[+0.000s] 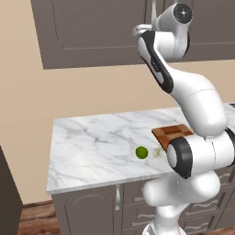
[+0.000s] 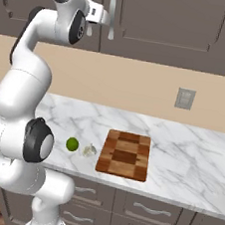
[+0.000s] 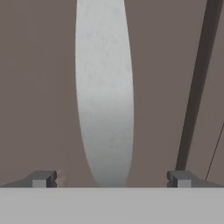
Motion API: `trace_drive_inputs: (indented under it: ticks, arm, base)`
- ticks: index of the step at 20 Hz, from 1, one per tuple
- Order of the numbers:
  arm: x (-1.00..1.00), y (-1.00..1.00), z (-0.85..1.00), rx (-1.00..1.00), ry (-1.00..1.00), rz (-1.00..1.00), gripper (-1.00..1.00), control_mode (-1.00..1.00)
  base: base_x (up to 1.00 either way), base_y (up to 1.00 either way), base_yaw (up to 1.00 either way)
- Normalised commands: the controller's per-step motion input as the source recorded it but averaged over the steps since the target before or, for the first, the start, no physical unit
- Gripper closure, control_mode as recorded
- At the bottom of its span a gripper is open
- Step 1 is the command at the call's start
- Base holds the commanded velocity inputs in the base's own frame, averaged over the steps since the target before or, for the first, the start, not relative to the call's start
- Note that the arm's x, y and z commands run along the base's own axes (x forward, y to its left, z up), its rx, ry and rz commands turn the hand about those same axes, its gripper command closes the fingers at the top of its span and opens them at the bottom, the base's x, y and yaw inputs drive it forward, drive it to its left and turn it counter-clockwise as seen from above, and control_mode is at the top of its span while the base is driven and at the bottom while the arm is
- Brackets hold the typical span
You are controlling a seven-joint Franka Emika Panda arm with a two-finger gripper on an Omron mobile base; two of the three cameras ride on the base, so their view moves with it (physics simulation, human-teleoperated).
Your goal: Open the cabinet. Place the bowl and condiment on the counter. Then place the lime and garlic on the cutting board.
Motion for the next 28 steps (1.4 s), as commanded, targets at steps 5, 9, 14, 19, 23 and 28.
trace_drive_inputs:
  ticks: [5,9,14,19,23,28]
  arm:
    - [0.4,0.0,-0.35,0.0,-0.07,0.0,-1.0,-1.0]
    - [0.09,0.0,-0.15,0.0,-0.05,0.0,-1.0,-1.0]
    - [0.0,0.0,0.0,0.0,0.0,0.0,1.0,-1.0]
    - [0.0,0.0,0.0,0.0,0.0,0.0,1.0,-1.0]
    - [0.0,0.0,0.0,0.0,0.0,0.0,1.0,-1.0]
    - [0.0,0.18,0.0,0.0,0.0,0.01,1.0,-1.0]
  base:
    - [0.0,0.0,0.0]
    - [0.0,0.0,0.0]
    - [0.0,0.0,0.0]
    - [0.0,0.0,0.0]
    - [0.0,0.0,0.0]
    - [0.0,0.0,0.0]
